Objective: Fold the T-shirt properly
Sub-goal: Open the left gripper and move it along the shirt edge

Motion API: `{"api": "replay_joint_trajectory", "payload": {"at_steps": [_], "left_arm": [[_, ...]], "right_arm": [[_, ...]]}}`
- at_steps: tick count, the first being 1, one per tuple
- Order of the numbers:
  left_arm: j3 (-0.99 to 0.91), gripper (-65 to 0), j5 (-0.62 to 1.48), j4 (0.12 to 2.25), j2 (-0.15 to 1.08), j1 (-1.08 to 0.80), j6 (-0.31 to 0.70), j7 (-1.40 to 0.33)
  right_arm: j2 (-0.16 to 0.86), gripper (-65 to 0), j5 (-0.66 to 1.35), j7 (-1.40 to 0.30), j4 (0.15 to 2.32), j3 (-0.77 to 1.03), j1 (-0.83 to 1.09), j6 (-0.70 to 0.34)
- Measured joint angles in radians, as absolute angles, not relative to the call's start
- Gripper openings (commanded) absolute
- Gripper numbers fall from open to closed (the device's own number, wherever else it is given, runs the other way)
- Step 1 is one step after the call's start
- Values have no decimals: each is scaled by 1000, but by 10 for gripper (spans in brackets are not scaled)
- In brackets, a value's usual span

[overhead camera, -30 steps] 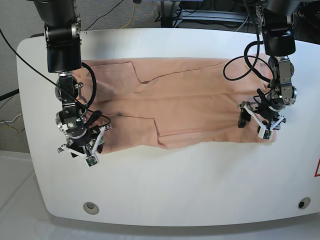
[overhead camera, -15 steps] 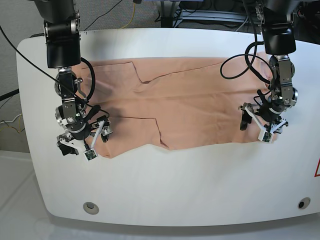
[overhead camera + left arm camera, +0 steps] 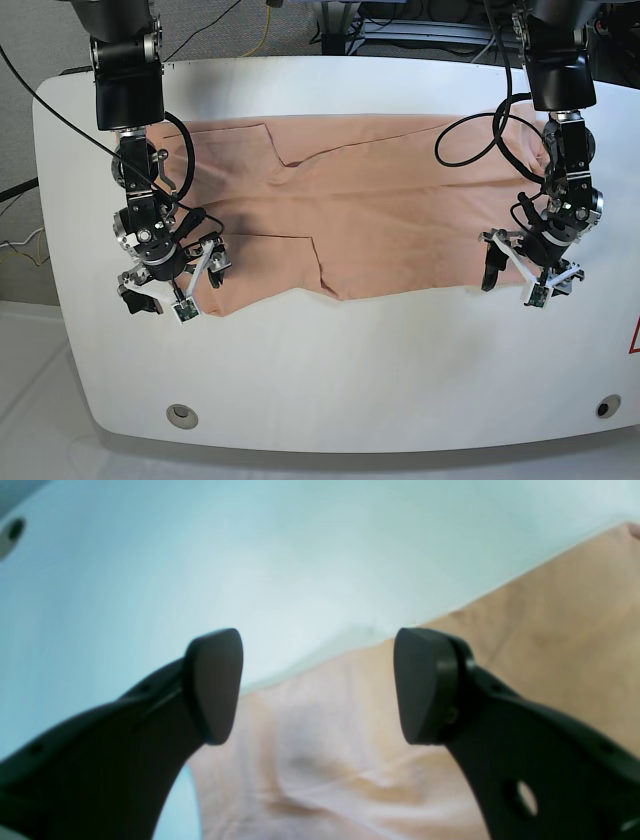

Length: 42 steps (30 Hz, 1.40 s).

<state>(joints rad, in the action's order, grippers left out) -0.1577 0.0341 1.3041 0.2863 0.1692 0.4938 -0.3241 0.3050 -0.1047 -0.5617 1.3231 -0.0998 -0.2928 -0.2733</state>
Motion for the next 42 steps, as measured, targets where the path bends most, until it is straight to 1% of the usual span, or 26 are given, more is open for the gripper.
{"api": "replay_joint_trajectory", "payload": {"at_steps": [4, 9, 12, 13, 16, 18, 20, 21, 26, 28, 34, 37, 42], "left_arm": [[-166, -205, 35, 1305, 304, 167, 462, -325], [-190, -205, 34, 1304, 331, 166, 358, -328], [-189, -202, 34, 1302, 350, 167, 351, -327], [-189, -199, 35, 1295, 353, 169, 351, -324], [-192, -144, 38, 1260, 354, 175, 352, -327], [-207, -102, 42, 1234, 348, 183, 373, -328], [-230, -77, 42, 1201, 344, 196, 406, -337], [-249, -74, 38, 1178, 340, 207, 442, -339], [-337, -87, 38, 1083, 326, 268, 554, -339], [-355, -86, 36, 1063, 323, 285, 579, -342], [-424, -84, 38, 1028, 307, 323, 669, -432], [-463, -86, 36, 1007, 307, 344, 691, -472], [-508, -87, 36, 981, 312, 363, 693, -522]], "right_arm": [[305, 0, -105, -561, 1323, -100, -292, -274], [305, 0, -105, -569, 1323, -99, -302, -274], [305, 0, -105, -568, 1323, -99, -310, -273], [305, 0, -105, -568, 1323, -99, -312, -273], [305, 0, -105, -567, 1323, -99, -312, -273], [305, 0, -105, -569, 1323, -99, -311, -273], [305, 0, -104, -568, 1323, -99, -308, -274], [305, 0, -105, -569, 1323, -99, -308, -274], [305, 0, -105, -569, 1323, -99, -307, -274], [305, 0, -104, -569, 1323, -99, -307, -274], [310, 0, -104, -568, 1323, -99, -307, -277], [311, 0, -104, -567, 1323, -98, -307, -277], [310, 0, -104, -569, 1323, -98, -307, -277]]}}
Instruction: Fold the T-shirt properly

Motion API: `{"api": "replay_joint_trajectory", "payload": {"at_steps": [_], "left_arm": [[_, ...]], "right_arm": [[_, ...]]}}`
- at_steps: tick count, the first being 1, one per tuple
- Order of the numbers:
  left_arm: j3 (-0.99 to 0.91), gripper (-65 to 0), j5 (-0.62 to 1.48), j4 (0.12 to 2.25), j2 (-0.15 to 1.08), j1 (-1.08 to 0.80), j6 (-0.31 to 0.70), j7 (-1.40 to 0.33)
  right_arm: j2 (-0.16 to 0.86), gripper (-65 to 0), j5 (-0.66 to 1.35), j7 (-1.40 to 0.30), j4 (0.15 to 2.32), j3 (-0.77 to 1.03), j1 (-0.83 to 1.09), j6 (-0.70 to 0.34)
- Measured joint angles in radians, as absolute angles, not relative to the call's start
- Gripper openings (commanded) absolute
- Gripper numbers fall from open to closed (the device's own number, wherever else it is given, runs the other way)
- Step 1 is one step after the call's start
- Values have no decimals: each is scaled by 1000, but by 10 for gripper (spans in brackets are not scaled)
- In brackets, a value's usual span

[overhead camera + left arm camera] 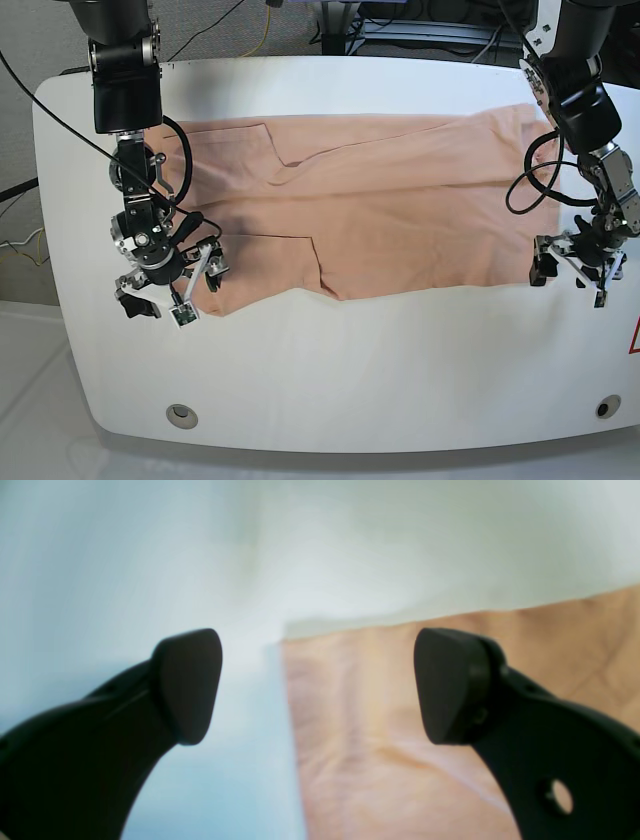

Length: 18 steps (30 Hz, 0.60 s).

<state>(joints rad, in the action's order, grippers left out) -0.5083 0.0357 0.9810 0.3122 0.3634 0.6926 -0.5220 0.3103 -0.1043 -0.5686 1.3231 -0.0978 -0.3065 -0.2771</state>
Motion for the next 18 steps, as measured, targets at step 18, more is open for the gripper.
{"api": "replay_joint_trajectory", "payload": {"at_steps": [18], "left_arm": [[-577, -87, 29, 963, 311, 307, 675, -532]], "right_arm": [[313, 0, -105, -587, 1323, -98, -306, -277]]}}
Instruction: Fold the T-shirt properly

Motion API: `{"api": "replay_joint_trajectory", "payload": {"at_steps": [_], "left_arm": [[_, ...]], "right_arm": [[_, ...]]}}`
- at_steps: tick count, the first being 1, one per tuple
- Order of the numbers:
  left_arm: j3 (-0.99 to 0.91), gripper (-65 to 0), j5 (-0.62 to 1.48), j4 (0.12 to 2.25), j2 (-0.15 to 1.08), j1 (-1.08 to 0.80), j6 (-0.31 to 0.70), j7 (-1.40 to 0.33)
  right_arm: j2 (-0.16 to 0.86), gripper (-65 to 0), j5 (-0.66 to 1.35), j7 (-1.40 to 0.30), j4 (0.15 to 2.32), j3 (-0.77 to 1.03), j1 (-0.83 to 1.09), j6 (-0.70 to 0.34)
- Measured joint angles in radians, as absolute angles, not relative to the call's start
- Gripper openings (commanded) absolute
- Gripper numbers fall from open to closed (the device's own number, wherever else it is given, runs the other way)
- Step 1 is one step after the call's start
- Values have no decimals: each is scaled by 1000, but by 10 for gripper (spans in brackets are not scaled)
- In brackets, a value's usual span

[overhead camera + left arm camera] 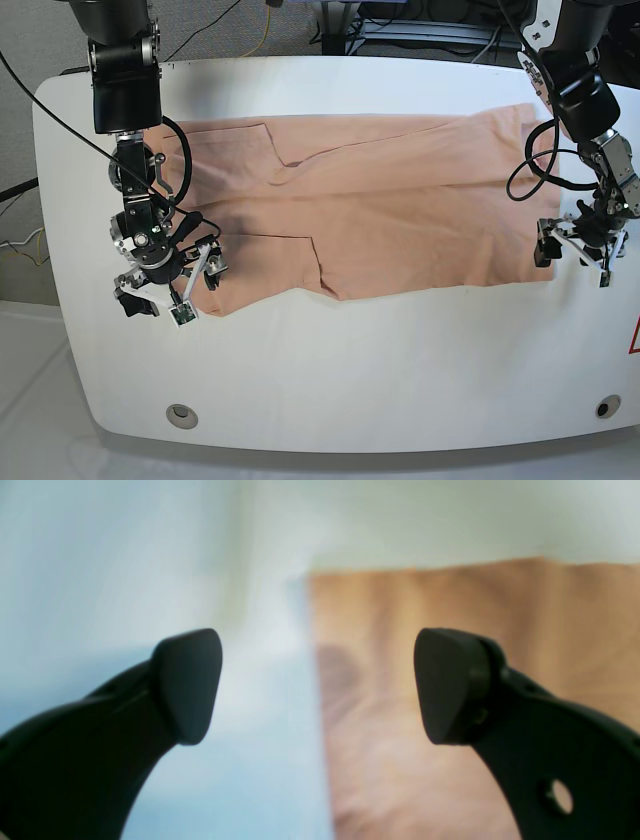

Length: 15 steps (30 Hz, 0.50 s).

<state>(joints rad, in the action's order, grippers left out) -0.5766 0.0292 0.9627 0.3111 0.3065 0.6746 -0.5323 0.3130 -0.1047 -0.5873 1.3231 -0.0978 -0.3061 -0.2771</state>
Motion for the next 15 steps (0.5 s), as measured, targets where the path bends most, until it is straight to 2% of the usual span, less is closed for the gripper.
{"api": "replay_joint_trajectory", "payload": {"at_steps": [9, 15], "left_arm": [[-582, -86, 38, 903, 310, 295, 677, -519], [-582, -84, 52, 846, 313, 310, 682, -451]], "right_arm": [[313, 0, -105, -587, 1323, -98, -307, -279], [314, 0, -105, -587, 1323, -98, -307, -290]]}}
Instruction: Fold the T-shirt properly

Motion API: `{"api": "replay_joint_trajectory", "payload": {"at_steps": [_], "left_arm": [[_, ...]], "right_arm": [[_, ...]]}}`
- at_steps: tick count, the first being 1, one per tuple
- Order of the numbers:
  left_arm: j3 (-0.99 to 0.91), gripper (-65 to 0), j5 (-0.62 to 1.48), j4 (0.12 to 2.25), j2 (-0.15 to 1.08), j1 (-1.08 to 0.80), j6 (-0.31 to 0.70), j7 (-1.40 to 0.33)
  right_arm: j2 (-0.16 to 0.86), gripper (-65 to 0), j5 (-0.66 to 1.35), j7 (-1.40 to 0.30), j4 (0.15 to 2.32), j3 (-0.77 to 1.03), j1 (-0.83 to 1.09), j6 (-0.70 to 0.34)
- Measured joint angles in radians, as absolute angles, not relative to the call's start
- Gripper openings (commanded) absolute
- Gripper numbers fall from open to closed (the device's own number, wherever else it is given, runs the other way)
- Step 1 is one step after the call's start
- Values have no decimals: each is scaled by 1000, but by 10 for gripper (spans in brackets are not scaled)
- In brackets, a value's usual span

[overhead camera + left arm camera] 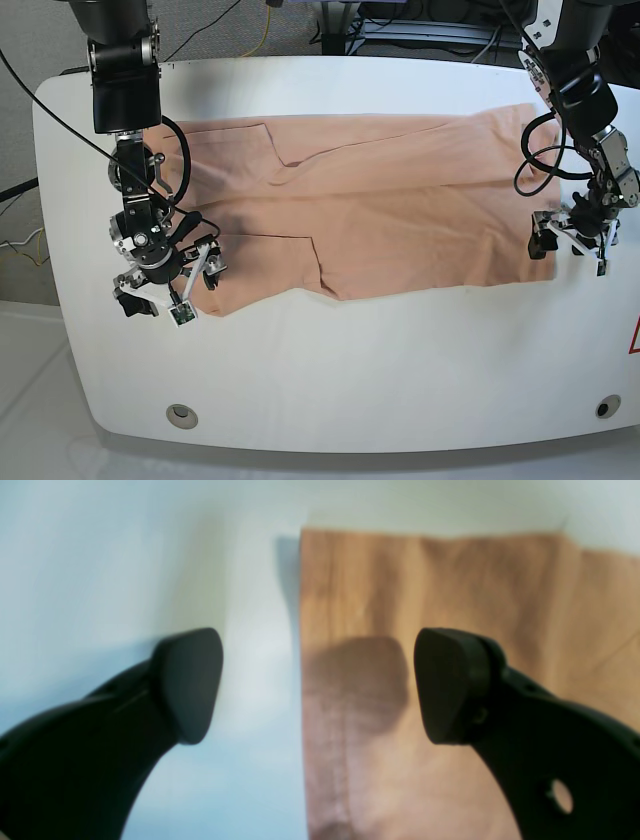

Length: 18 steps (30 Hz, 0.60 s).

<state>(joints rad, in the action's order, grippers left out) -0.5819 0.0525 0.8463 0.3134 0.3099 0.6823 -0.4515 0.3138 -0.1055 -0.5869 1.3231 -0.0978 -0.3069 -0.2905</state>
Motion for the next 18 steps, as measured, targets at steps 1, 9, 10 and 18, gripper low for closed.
{"api": "replay_joint_trajectory", "payload": {"at_steps": [1, 9, 10, 18], "left_arm": [[-583, -84, 54, 839, 313, 310, 682, -438], [-571, -86, 104, 820, 281, 316, 682, -405], [-566, -86, 107, 821, 274, 316, 682, -404], [-523, -87, 121, 822, 229, 331, 682, -395]], "right_arm": [[313, 0, -105, -587, 1323, -98, -307, -301], [313, 0, -106, -587, 1323, -98, -307, -322], [315, 0, -106, -587, 1323, -98, -307, -322], [335, 0, -108, -587, 1323, -97, -306, -322]]}}
